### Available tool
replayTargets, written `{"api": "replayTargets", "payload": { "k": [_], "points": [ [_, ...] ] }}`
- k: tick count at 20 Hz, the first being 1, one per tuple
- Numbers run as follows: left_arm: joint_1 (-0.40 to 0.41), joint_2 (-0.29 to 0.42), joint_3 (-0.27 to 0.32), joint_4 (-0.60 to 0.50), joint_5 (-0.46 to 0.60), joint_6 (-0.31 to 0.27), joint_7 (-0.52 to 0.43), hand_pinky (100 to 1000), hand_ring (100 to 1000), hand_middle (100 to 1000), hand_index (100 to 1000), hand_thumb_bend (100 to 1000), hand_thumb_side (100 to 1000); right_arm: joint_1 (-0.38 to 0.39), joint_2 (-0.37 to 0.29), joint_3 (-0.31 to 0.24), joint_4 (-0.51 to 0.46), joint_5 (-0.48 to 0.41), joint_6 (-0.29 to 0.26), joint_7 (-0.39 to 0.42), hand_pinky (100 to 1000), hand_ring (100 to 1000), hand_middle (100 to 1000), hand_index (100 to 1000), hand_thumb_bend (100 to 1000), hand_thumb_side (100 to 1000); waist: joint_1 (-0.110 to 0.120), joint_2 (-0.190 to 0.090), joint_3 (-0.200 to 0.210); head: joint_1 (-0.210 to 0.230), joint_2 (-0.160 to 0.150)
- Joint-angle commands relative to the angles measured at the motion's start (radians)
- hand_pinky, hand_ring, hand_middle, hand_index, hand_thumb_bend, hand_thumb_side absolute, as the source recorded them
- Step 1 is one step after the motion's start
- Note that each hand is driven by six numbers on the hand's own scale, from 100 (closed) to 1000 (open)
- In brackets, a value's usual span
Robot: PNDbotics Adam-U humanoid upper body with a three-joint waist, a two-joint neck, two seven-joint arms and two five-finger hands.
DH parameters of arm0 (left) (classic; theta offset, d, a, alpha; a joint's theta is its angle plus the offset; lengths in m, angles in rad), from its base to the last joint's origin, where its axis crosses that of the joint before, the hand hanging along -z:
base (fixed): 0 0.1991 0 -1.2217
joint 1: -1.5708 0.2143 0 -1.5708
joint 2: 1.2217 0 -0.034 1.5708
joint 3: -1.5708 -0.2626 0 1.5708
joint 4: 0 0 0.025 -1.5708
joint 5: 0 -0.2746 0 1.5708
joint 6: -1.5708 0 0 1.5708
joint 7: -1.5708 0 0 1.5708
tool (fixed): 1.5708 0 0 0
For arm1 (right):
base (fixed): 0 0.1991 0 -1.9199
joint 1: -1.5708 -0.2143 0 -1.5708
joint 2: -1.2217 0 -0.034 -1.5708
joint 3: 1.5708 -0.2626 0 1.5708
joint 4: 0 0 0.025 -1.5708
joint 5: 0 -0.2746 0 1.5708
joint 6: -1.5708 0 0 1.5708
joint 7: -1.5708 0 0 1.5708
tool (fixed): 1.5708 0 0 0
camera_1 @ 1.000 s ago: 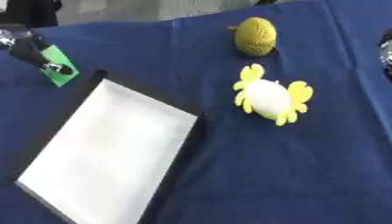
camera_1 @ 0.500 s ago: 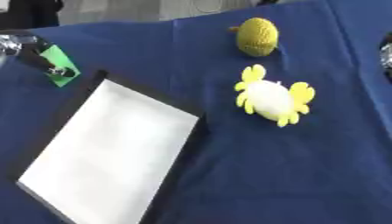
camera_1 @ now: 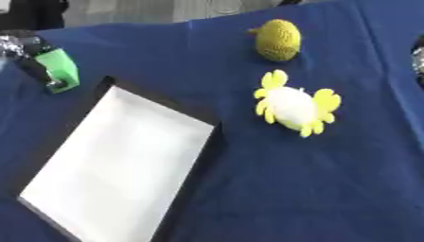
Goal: Pick up objects on the table and place them in the box.
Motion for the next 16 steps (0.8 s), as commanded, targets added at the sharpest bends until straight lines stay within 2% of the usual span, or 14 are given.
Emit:
{"api": "replayTargets", "payload": {
  "k": [1,2,7,16],
  "points": [
    [-0.039,0.075,0.011,-0.086,0.049,-0.018,0.01,833,754,634,537,100,438,-0.005,-0.02,-0.009,-0.013,0.003,0.001,-0.007,918,955,911,838,100,552,-0.007,-0.015,0.007,-0.007,0.004],
    [-0.053,0.085,0.014,-0.114,0.067,-0.033,0.017,833,753,633,536,140,169,-0.002,-0.022,-0.011,-0.013,0.003,0.001,-0.009,918,956,911,837,100,537,-0.006,-0.017,0.011,-0.017,0.008],
    [-0.094,0.11,0.013,-0.252,0.152,-0.116,0.037,835,756,629,528,100,173,0.01,-0.034,-0.021,-0.016,0.001,-0.003,-0.015,918,959,914,839,100,532,-0.009,-0.037,0.041,-0.081,0.05],
    [-0.024,0.189,-0.066,-0.507,0.309,-0.27,0.069,822,753,627,520,140,170,0.039,-0.05,-0.036,-0.021,-0.024,-0.015,-0.029,917,958,913,839,100,524,-0.018,-0.095,0.071,-0.096,0.09]
  ]
}}
